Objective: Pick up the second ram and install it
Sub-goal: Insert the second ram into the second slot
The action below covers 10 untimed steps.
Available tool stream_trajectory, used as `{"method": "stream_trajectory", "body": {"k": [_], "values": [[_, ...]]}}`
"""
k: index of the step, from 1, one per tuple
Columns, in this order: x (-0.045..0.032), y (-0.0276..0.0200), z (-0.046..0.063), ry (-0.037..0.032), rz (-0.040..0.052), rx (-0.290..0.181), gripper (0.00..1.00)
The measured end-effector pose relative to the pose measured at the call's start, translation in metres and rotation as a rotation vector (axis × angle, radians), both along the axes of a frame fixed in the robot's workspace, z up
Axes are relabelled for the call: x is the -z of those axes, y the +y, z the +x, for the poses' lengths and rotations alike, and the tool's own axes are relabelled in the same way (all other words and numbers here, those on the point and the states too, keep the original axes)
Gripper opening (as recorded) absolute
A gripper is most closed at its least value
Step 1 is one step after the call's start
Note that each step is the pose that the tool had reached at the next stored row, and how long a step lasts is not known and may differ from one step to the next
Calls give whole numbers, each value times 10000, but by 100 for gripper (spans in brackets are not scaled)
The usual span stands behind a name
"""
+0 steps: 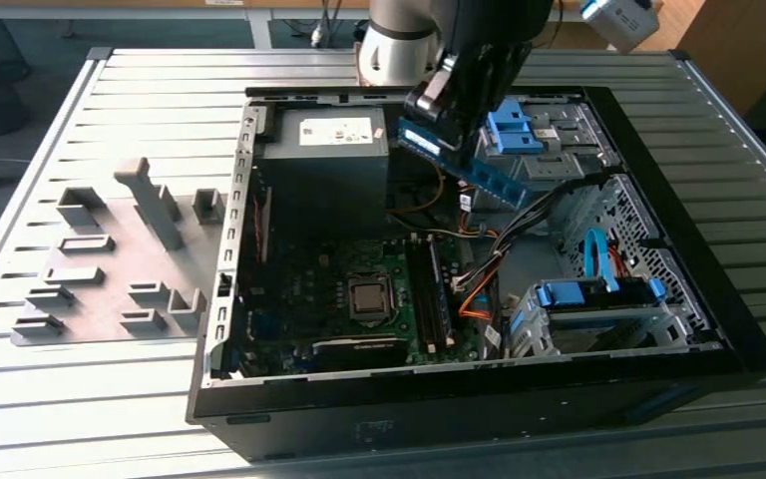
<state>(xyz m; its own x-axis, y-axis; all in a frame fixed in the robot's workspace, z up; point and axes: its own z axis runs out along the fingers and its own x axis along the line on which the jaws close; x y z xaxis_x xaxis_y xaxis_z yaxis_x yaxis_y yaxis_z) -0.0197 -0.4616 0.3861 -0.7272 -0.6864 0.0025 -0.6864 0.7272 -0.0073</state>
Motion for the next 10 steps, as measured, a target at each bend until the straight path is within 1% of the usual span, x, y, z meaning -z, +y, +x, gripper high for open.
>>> {"method": "stream_trajectory", "body": {"k": [10], "values": [[34, 0, 0, 0, -6, 1814, 14]]}}
